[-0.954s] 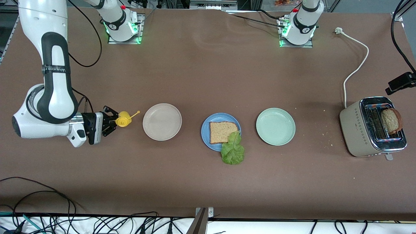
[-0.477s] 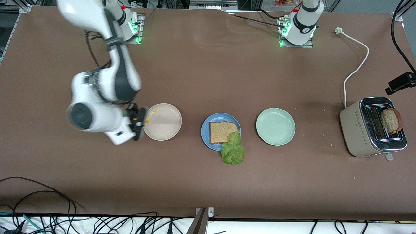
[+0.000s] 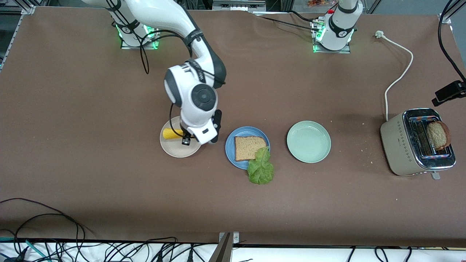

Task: Make sandwich in blue plate with both arms
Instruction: 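Tilt the mustard bottle over the bread with the right gripper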

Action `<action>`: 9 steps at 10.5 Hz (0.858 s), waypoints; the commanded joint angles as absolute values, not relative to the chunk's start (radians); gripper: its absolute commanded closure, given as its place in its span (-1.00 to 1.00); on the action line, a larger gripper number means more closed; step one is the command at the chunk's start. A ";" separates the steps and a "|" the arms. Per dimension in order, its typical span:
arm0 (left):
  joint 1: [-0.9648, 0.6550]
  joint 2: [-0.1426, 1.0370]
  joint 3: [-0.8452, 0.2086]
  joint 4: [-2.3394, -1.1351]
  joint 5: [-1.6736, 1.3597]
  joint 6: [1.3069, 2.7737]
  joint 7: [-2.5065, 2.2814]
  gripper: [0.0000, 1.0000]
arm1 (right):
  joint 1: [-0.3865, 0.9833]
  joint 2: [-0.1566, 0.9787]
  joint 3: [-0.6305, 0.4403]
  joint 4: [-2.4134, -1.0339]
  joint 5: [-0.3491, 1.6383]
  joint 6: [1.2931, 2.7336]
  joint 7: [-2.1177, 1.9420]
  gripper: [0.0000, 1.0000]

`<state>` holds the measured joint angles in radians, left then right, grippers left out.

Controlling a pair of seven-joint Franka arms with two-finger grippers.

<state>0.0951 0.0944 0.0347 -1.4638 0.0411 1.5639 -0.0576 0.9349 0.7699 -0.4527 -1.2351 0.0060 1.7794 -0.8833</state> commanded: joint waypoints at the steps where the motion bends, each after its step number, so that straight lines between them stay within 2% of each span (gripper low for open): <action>1: 0.092 0.092 0.034 -1.451 0.057 1.552 -0.064 -1.00 | 1.012 0.854 -0.472 -1.105 -0.190 1.764 -0.824 0.79; 3: 0.092 0.092 0.034 -1.451 0.057 1.552 -0.064 -1.00 | 1.043 0.923 -0.476 -1.024 -0.296 1.775 -0.808 0.79; 8: 0.094 0.123 0.035 -1.463 0.084 1.551 -0.058 -1.00 | 1.210 0.994 -0.476 -1.014 -0.696 1.758 -0.784 0.77; 9: 0.097 0.150 0.037 -1.462 0.086 1.552 -0.060 -1.00 | 1.222 1.000 -0.476 -1.015 -0.704 1.750 -0.753 0.77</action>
<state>0.0959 0.1077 0.0366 -1.4695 0.0432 1.5602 -0.0576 1.1755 0.9507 -0.4535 -1.0583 -0.6325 1.7853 -0.7986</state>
